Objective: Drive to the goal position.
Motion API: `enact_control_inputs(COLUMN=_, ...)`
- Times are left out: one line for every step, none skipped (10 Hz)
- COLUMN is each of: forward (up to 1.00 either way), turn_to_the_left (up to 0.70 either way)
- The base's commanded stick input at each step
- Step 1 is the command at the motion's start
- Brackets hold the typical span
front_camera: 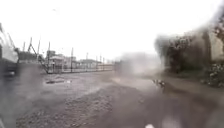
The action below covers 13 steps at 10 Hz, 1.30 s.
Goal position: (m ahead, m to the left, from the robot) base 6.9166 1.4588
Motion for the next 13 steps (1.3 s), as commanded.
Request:
enact_control_inputs(forward=0.5, turn_to_the_left=0.02)
enact_control_inputs(forward=0.5, turn_to_the_left=0.02)
enact_control_inputs(forward=0.5, turn_to_the_left=0.02)
enact_control_inputs(forward=0.5, turn_to_the_left=0.02)
enact_control_inputs(forward=0.5, turn_to_the_left=0.02)
enact_control_inputs(forward=0.5, turn_to_the_left=0.02)
enact_control_inputs(forward=0.5, turn_to_the_left=0.02)
enact_control_inputs(forward=0.5, turn_to_the_left=0.02)
enact_control_inputs(forward=0.5, turn_to_the_left=0.02)
enact_control_inputs(forward=0.5, turn_to_the_left=0.02)
enact_control_inputs(forward=0.5, turn_to_the_left=0.02)
enact_control_inputs(forward=0.5, turn_to_the_left=0.02)
enact_control_inputs(forward=0.5, turn_to_the_left=0.02)
